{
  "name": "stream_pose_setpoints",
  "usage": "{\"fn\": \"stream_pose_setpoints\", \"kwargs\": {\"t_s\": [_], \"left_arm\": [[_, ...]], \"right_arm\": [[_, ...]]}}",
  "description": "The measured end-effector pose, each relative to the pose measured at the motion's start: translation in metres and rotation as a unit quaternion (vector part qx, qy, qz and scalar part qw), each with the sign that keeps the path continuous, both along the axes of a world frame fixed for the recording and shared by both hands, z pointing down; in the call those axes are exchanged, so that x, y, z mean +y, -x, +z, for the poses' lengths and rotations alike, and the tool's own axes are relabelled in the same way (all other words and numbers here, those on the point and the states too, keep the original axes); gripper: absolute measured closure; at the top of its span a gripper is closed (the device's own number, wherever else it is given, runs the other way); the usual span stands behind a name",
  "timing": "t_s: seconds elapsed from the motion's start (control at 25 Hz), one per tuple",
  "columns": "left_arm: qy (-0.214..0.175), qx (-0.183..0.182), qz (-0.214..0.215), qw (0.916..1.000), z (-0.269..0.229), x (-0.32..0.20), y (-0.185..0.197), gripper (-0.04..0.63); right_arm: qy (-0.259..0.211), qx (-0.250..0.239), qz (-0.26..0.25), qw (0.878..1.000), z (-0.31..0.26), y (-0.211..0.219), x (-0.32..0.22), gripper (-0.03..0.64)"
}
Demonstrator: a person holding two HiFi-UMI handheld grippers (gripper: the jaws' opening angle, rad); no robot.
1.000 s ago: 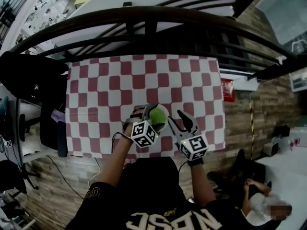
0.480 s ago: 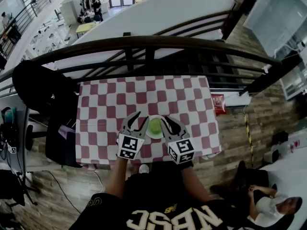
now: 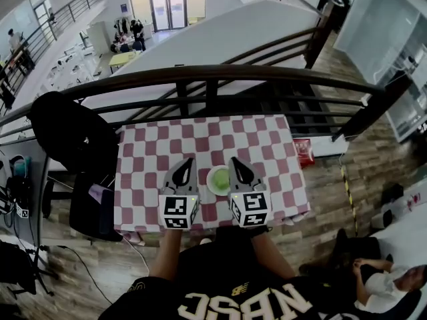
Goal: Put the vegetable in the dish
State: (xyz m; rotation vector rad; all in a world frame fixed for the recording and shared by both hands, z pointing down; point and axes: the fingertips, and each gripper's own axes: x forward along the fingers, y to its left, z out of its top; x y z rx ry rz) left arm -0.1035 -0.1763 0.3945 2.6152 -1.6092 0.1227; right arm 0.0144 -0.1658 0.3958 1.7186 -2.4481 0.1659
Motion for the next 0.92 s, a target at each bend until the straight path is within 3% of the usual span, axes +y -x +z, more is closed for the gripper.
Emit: {"fn": "stream_pose_setpoints", "kwargs": {"t_s": [0.16,0.32,0.56,0.92], "left_arm": [[-0.042,-0.001,0.005,0.9991,-0.028,0.013,-0.008,0.577],[-0.040,-0.002,0.010,0.9992,-0.027,0.021,-0.015,0.577],[-0.049,0.024,-0.006,0.9985,-0.024,0.033,-0.017,0.577],[-0.013,0.028,0.008,0.9995,0.014,0.038,-0.024,0.577]], "right_arm": [[-0.020,-0.025,0.013,0.999,-0.022,-0.011,0.009,0.601],[-0.027,-0.034,0.017,0.999,-0.027,-0.016,0.022,0.601],[-0.013,-0.033,0.007,0.999,-0.012,-0.010,0.040,0.601],[0.014,-0.017,0.002,1.000,0.015,0.003,0.052,0.601]]}}
